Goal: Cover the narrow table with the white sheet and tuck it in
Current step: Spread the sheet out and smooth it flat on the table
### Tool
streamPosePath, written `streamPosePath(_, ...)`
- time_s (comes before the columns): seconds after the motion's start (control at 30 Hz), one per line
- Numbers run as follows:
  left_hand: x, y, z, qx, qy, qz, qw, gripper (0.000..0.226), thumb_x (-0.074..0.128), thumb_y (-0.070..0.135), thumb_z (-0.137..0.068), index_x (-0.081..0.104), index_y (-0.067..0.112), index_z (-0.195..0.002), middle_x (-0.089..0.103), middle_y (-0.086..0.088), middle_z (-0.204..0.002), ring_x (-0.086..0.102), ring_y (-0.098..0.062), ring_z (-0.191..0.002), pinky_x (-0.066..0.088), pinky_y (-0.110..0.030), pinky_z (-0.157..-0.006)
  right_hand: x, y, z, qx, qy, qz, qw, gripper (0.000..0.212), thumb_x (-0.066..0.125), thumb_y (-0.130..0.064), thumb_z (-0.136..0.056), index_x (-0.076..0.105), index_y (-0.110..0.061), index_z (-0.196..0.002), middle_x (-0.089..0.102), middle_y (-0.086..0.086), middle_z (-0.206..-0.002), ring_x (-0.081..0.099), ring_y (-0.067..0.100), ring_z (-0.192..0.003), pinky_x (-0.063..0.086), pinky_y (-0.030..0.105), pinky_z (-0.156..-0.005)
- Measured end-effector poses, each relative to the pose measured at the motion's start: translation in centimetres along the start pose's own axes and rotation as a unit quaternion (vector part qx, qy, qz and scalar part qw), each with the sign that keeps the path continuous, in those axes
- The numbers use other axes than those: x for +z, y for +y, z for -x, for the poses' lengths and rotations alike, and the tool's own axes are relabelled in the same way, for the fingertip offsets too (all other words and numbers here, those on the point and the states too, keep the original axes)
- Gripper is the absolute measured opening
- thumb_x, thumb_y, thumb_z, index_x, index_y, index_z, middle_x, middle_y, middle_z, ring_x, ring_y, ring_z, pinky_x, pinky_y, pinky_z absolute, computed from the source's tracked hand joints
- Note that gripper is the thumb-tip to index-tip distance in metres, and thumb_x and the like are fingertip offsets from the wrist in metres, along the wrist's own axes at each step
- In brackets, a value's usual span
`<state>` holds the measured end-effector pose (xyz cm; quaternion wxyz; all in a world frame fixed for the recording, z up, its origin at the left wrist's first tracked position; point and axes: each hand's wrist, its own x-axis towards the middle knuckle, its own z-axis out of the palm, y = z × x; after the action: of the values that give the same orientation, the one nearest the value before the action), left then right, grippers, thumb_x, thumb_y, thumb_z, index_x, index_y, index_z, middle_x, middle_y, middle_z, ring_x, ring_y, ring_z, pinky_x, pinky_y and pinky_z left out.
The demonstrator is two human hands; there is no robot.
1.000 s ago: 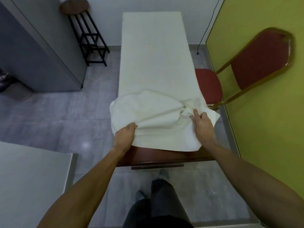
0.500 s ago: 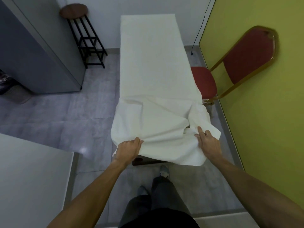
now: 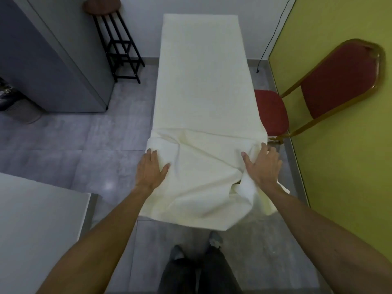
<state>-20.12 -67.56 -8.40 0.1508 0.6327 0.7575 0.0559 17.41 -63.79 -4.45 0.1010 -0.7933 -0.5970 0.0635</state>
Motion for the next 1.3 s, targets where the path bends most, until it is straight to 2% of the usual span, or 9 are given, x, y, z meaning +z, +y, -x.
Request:
streamPosePath(0.1, 2.0, -1.1, 0.0, -0.065, -0.038, 0.002, 0.997, 0.086, 0.049, 0.057, -0.092, 0.023, -0.004, -0.147, 0.025, -0.027, -0.154, 0.028, -0.04, -0.141, 0.027, -0.05, -0.114, 2.9, 0.8, -1.1, 0.055, -0.071, -0.006, 0.996, 0.097, 0.055, -0.071, -0.085, 0.023, -0.007, -0.151, 0.033, 0.023, -0.151, 0.033, 0.043, -0.139, 0.03, 0.061, -0.107)
streamPosePath(0.23, 4.0, -0.9, 2.2, -0.188, -0.035, 0.157, 0.969, 0.092, 0.043, 0.064, -0.091, 0.012, 0.003, -0.151, 0.024, -0.021, -0.156, 0.032, -0.037, -0.14, 0.031, -0.05, -0.112, 6.5, 2.4, -0.2, 0.06, -0.12, -0.008, 0.991, 0.087, 0.049, -0.054, -0.097, 0.01, -0.003, -0.156, 0.013, 0.024, -0.163, 0.017, 0.044, -0.147, 0.024, 0.066, -0.112)
streamPosePath(0.4, 4.4, -0.4, 3.0, -0.237, -0.002, 0.142, 0.961, 0.065, 0.023, 0.054, -0.101, 0.034, 0.007, -0.144, 0.055, -0.024, -0.133, 0.053, -0.043, -0.119, 0.041, -0.051, -0.098, 8.2, 3.7, 0.5, 0.026, -0.06, -0.024, 0.998, 0.055, 0.035, -0.031, -0.107, 0.031, 0.004, -0.15, 0.026, 0.032, -0.157, 0.028, 0.051, -0.142, 0.026, 0.067, -0.11)
streamPosePath(0.53, 3.6, -0.6, 4.7, -0.231, 0.027, 0.072, 0.97, 0.053, 0.022, 0.042, -0.105, 0.054, 0.005, -0.124, 0.065, -0.026, -0.107, 0.061, -0.044, -0.1, 0.047, -0.048, -0.086, 7.2, 5.1, 0.8, 0.021, -0.025, -0.12, 0.992, 0.054, 0.028, -0.03, -0.107, 0.034, 0.003, -0.149, 0.04, 0.028, -0.151, 0.038, 0.044, -0.139, 0.03, 0.054, -0.115)
streamPosePath(0.63, 3.2, -1.1, 7.2, -0.213, 0.026, 0.038, 0.976, 0.052, 0.023, 0.039, -0.106, 0.058, 0.002, -0.117, 0.067, -0.026, -0.1, 0.063, -0.044, -0.093, 0.049, -0.048, -0.082, 5.2, 6.5, 1.2, 0.036, -0.013, -0.139, 0.99, 0.047, 0.034, -0.024, -0.108, 0.038, 0.001, -0.148, 0.061, 0.033, -0.122, 0.06, 0.049, -0.109, 0.048, 0.053, -0.091)
streamPosePath(0.73, 2.3, -0.9, 9.1, -0.212, 0.019, 0.031, 0.977, 0.052, 0.025, 0.038, -0.105, 0.059, -0.001, -0.11, 0.067, -0.027, -0.098, 0.064, -0.044, -0.091, 0.05, -0.049, -0.082, 3.0, 7.8, 1.6, 0.062, -0.004, -0.124, 0.99, 0.045, 0.034, -0.025, -0.108, 0.037, -0.002, -0.147, 0.064, 0.036, -0.102, 0.063, 0.053, -0.091, 0.049, 0.054, -0.074)
streamPosePath(0.97, -0.5, 1.4, 13.9, -0.2, 0.007, 0.01, 0.98, 0.051, 0.026, 0.033, -0.106, 0.062, -0.002, -0.1, 0.068, -0.026, -0.094, 0.065, -0.041, -0.086, 0.051, -0.046, -0.077, -1.3, 11.2, 3.9, 0.128, -0.06, -0.175, 0.974, 0.042, 0.032, -0.03, -0.108, 0.037, -0.005, -0.141, 0.06, 0.032, -0.119, 0.06, 0.051, -0.106, 0.047, 0.056, -0.087)
streamPosePath(1.13, -0.4, 2.4, 17.4, -0.205, 0.027, 0.033, 0.978, 0.048, 0.03, 0.032, -0.106, 0.061, -0.001, -0.09, 0.066, -0.024, -0.086, 0.065, -0.039, -0.08, 0.052, -0.043, -0.072, -1.5, 13.5, 6.6, 0.151, -0.051, -0.162, 0.974, 0.045, 0.033, -0.028, -0.108, 0.041, 0.005, -0.138, 0.061, 0.035, -0.115, 0.061, 0.05, -0.102, 0.049, 0.054, -0.083)
streamPosePath(1.3, 0.8, 2.2, 20.1, -0.228, -0.035, -0.021, 0.973, 0.052, 0.029, 0.038, -0.104, 0.065, 0.002, -0.095, 0.068, -0.017, -0.086, 0.065, -0.032, -0.077, 0.051, -0.039, -0.072, -0.3, 15.5, 9.8, 0.203, -0.055, -0.136, 0.968, 0.046, 0.04, -0.022, -0.106, 0.038, 0.009, -0.141, 0.059, 0.039, -0.115, 0.06, 0.054, -0.103, 0.048, 0.055, -0.084)
